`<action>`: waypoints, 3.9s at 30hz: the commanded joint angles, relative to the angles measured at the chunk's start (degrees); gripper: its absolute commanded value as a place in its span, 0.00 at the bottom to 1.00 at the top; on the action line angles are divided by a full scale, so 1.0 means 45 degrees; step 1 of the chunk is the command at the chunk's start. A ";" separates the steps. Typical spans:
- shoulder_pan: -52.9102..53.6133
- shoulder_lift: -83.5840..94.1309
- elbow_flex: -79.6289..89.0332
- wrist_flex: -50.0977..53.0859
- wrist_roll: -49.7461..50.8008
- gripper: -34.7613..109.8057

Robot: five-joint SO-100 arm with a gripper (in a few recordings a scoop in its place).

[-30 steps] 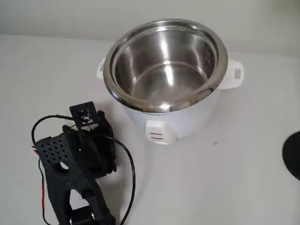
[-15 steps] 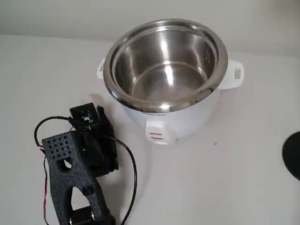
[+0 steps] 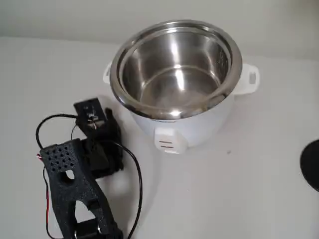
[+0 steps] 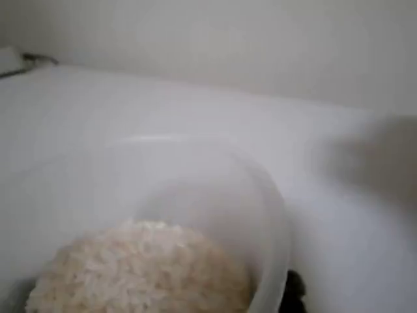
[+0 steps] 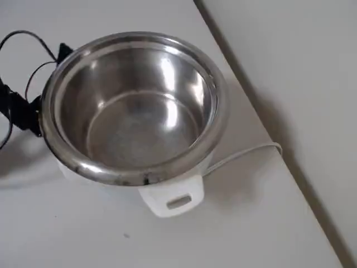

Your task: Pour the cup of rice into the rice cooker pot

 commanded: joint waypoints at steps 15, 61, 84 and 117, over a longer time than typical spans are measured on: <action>0.0645 0.8887 -0.0391 0.7031 0.0566 0.38; 0.6250 1.2578 -0.7949 1.9609 1.7305 0.38; 0.5781 1.0215 -1.2891 2.3340 2.5664 0.38; 0.5918 0.9805 -1.2910 2.3496 2.5371 0.38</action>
